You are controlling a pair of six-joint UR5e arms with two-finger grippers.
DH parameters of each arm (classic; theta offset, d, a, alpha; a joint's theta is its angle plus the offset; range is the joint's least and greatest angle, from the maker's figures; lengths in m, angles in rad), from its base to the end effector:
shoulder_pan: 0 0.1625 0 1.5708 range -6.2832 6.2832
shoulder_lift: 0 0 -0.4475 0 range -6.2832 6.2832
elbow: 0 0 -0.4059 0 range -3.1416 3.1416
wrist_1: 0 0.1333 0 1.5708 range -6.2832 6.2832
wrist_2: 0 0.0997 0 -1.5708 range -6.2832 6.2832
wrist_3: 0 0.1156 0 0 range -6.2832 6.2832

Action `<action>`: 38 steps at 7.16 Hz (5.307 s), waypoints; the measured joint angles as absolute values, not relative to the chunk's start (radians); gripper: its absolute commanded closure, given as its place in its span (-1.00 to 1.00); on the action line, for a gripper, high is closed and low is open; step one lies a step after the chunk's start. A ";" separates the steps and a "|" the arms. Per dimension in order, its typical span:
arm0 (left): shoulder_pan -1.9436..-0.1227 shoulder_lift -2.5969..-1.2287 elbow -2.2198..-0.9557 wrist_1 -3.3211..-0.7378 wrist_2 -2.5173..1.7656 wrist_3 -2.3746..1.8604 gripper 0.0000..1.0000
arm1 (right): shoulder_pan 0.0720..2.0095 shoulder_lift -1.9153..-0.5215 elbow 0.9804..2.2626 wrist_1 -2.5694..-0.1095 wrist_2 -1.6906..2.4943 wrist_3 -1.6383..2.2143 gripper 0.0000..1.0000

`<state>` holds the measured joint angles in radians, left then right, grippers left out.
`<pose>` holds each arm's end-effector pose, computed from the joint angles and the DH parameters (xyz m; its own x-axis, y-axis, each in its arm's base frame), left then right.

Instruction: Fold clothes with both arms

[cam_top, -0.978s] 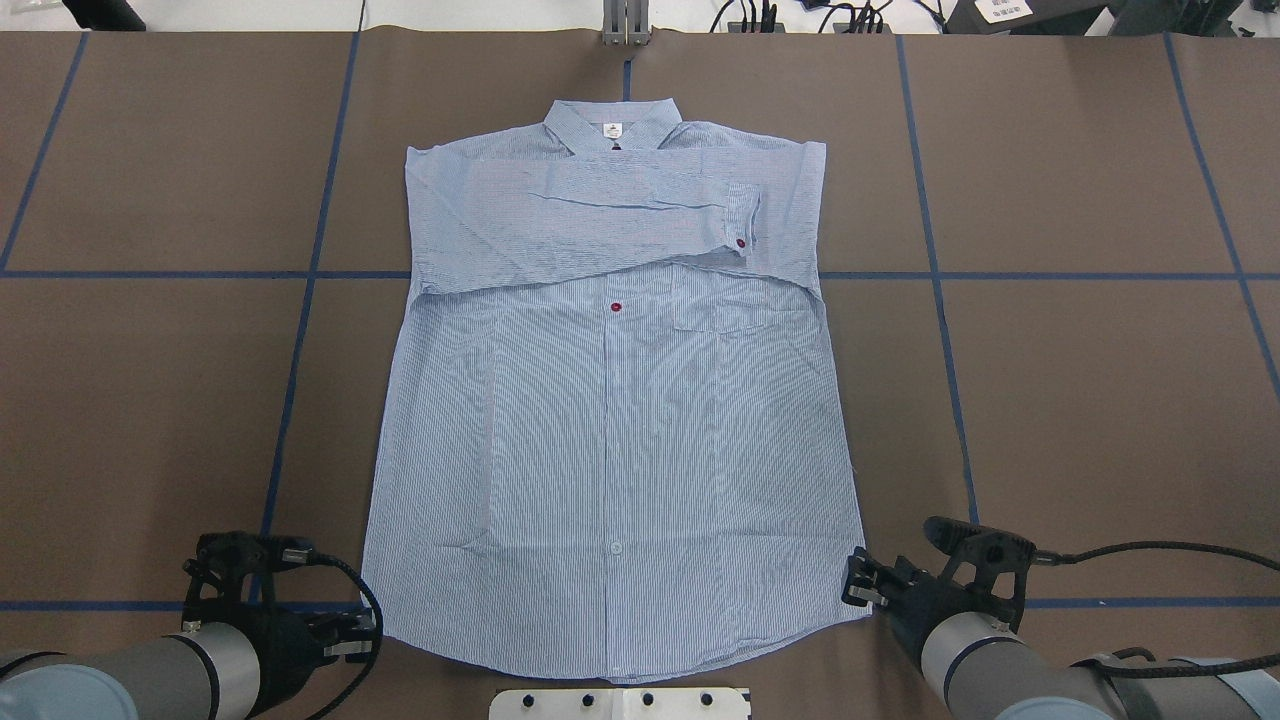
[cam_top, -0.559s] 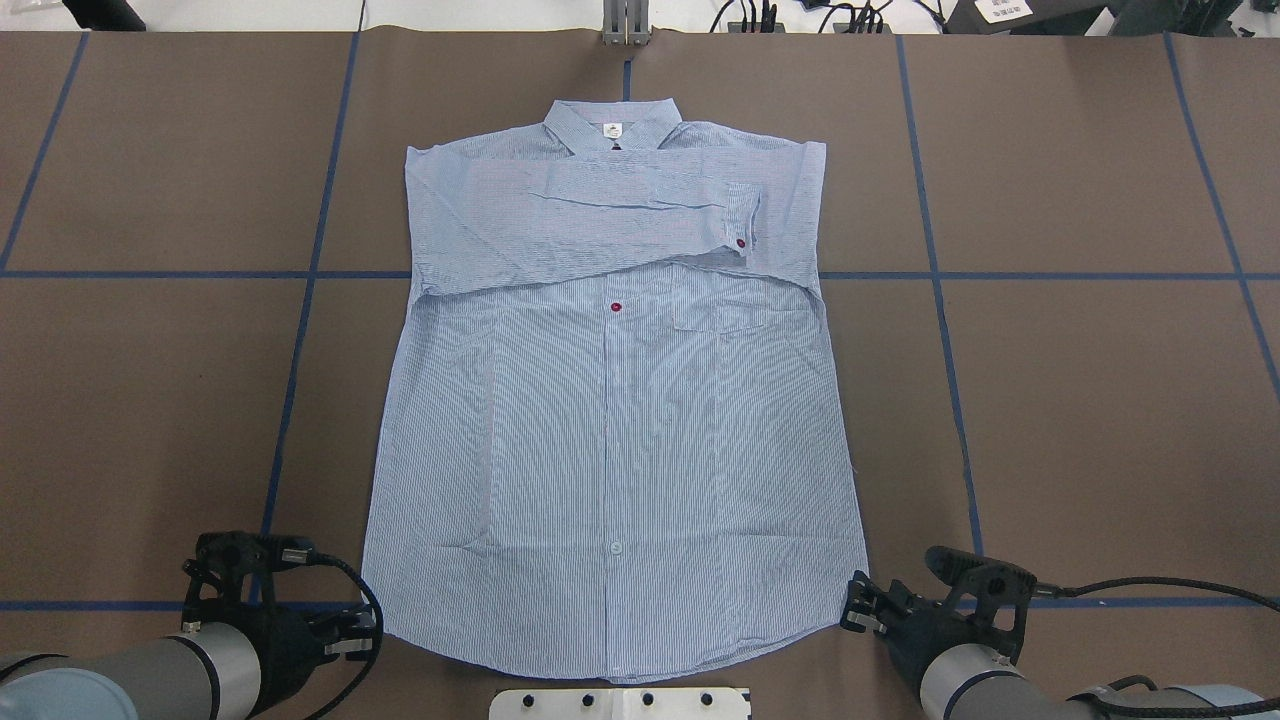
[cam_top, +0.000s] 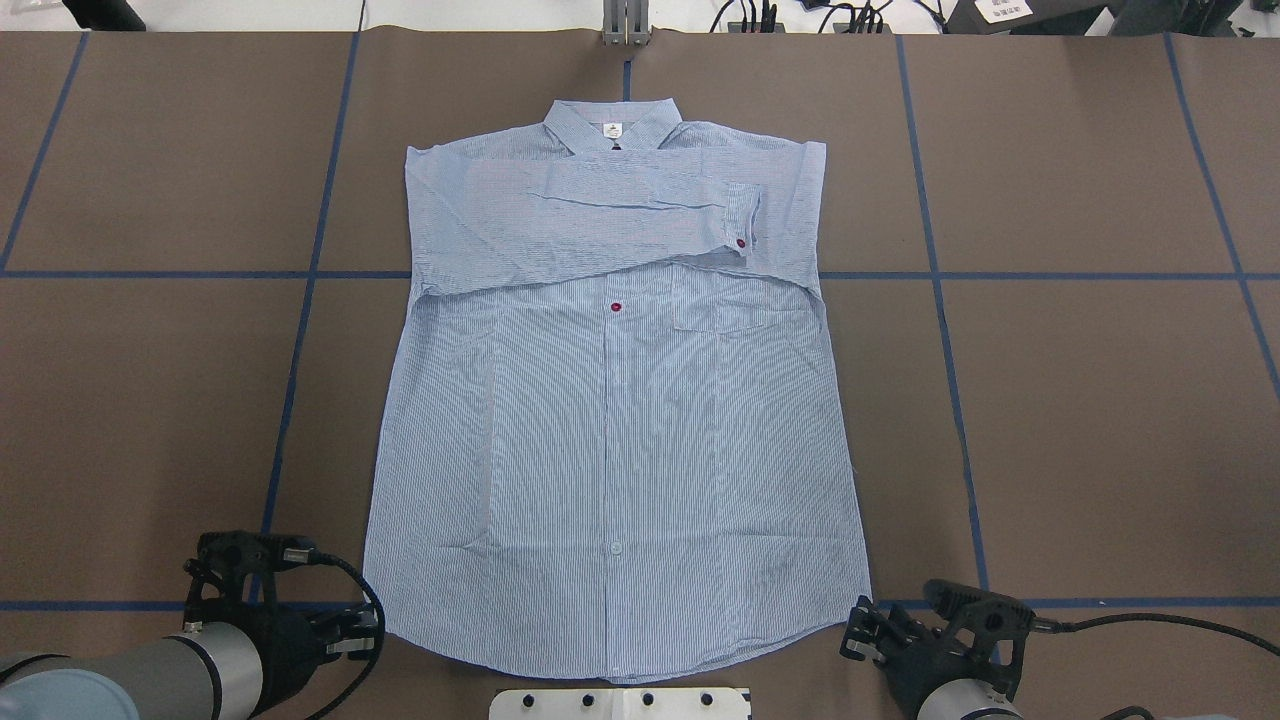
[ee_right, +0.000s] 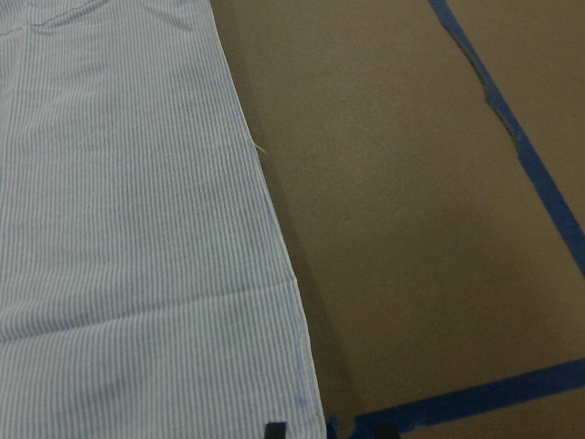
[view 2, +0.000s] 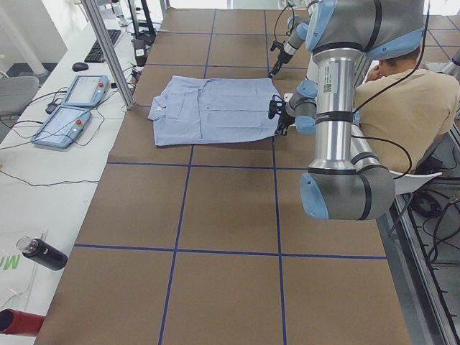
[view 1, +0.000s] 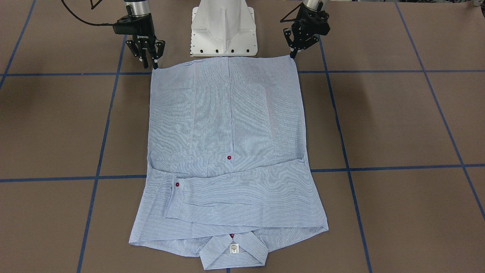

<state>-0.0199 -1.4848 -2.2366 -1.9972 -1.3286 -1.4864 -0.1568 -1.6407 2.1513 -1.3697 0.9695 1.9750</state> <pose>0.4460 -0.1699 0.3618 0.5518 0.0709 -0.8310 0.1760 0.9640 0.1991 -0.4860 -0.1243 0.4176 0.5948 0.2343 0.7690 -0.5113 0.8484 0.1370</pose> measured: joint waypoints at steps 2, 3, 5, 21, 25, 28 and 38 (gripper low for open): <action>-0.020 -1.486 -2.237 -1.997 -1.328 -1.486 1.00 | -0.175 -1.632 2.128 -1.371 0.943 1.989 0.22; -0.020 -1.486 -2.237 -1.997 -1.328 -1.486 1.00 | -0.182 -1.630 2.120 -1.371 0.935 1.990 0.22; -0.021 -1.486 -2.237 -1.997 -1.328 -1.486 1.00 | -0.192 -1.628 2.115 -1.371 0.927 1.994 0.58; -0.218 -1.588 -2.467 -1.745 -1.621 -1.352 1.00 | 0.068 -1.269 2.382 -1.877 1.243 1.835 -0.98; -0.212 -1.589 -2.444 -1.744 -1.561 -1.353 1.00 | -0.042 -1.487 2.168 -1.438 1.093 1.889 -0.67; -0.202 -1.589 -2.434 -1.743 -1.519 -1.352 1.00 | -0.128 -1.563 2.149 -1.401 1.023 1.989 -0.47; -0.193 -1.589 -2.432 -1.741 -1.497 -1.351 1.00 | -0.210 -1.536 2.106 -1.402 0.962 2.048 1.00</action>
